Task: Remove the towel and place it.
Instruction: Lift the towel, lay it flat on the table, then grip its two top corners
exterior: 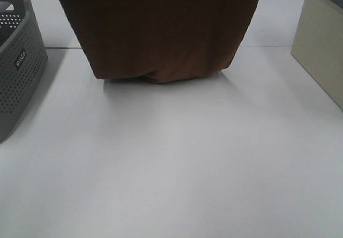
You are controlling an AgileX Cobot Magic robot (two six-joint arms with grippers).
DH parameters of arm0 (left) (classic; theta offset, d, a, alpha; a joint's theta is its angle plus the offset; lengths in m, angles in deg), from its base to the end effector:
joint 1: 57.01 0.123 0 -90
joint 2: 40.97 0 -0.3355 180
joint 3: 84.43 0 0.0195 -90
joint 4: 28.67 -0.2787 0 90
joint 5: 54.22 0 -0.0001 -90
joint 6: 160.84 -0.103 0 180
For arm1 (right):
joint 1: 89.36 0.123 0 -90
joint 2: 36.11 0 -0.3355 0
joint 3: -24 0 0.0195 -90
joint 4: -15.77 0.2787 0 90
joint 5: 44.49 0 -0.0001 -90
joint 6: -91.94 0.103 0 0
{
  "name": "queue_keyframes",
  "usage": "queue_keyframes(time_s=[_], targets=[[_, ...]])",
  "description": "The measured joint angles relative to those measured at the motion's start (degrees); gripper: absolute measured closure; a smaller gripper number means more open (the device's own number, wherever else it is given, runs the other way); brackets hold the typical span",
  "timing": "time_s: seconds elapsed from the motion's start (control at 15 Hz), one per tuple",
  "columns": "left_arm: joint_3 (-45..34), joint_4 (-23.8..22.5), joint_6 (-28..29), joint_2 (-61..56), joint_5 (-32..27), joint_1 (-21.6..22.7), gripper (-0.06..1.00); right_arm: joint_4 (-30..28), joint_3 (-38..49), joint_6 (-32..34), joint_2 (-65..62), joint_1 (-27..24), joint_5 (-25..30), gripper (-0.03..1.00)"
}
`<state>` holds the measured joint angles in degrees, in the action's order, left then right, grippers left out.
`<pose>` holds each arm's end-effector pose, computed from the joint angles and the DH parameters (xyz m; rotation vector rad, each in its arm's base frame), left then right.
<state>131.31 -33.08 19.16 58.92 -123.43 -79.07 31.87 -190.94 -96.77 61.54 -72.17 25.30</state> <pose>0.3500 -0.1338 0.5220 0.4408 2.2840 -0.0962 0.3336 0.1313 0.5343 -0.5383 2.2427 0.4297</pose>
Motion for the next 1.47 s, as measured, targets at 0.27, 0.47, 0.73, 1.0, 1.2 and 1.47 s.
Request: queue_keyframes(time_s=[0.27,0.47,0.73,1.0,1.2,1.47], targets=[[-15.18,1.66,2.58,-11.69,0.92,-1.78,0.94,2.01,7.56,-0.06,-6.19,0.06,0.0,0.96],[-27.16,5.1,3.61,-20.68,1.83,-2.35,0.94,3.55,19.71,0.17,-14.73,0.34,0.06,0.96],[-36.38,12.43,1.03,-26.24,1.83,-2.64,0.94,3.72,34.89,0.4,-24.41,0.46,-0.06,0.96],[-47.27,18.33,-0.74,-29.05,1.95,-2.69,0.94,3.84,45.38,-0.17,-30.14,0.46,-0.17,0.96],[-55.06,21.83,-2.12,-29.62,2.12,-2.69,0.94,4.64,55.06,-1.43,-33.75,0.46,-0.34,0.96],[-64.11,25.38,-3.55,-29.68,2.23,-2.69,0.94,6.99,67.15,-1.55,-34.55,0.46,-0.92,0.96]])
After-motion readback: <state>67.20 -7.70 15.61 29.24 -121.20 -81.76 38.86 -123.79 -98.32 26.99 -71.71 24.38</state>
